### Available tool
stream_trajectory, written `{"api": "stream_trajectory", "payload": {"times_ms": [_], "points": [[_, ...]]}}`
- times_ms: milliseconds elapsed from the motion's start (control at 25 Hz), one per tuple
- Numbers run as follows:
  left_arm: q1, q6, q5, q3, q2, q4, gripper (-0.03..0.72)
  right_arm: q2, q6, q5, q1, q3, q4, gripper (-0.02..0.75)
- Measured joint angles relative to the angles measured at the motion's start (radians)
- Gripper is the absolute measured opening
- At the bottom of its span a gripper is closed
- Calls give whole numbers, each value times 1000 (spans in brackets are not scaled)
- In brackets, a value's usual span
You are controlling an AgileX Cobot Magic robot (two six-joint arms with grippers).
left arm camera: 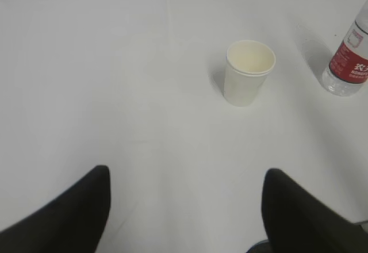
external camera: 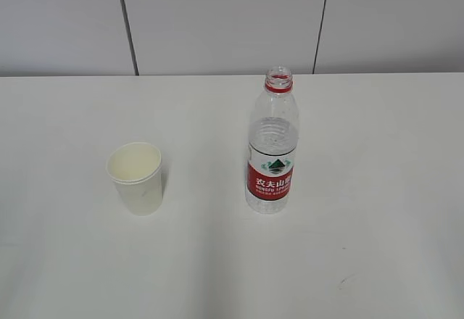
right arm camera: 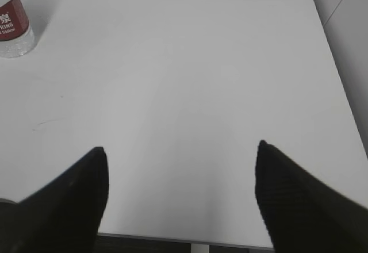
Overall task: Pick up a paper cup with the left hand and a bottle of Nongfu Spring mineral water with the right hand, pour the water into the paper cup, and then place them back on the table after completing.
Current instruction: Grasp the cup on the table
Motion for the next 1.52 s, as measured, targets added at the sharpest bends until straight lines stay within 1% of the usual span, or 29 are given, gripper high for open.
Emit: {"api": "stream_trajectory", "payload": {"times_ms": [1520], "points": [[0, 0, 0, 0, 0, 0, 500, 0, 0, 0, 0, 0, 0, 587]]}}
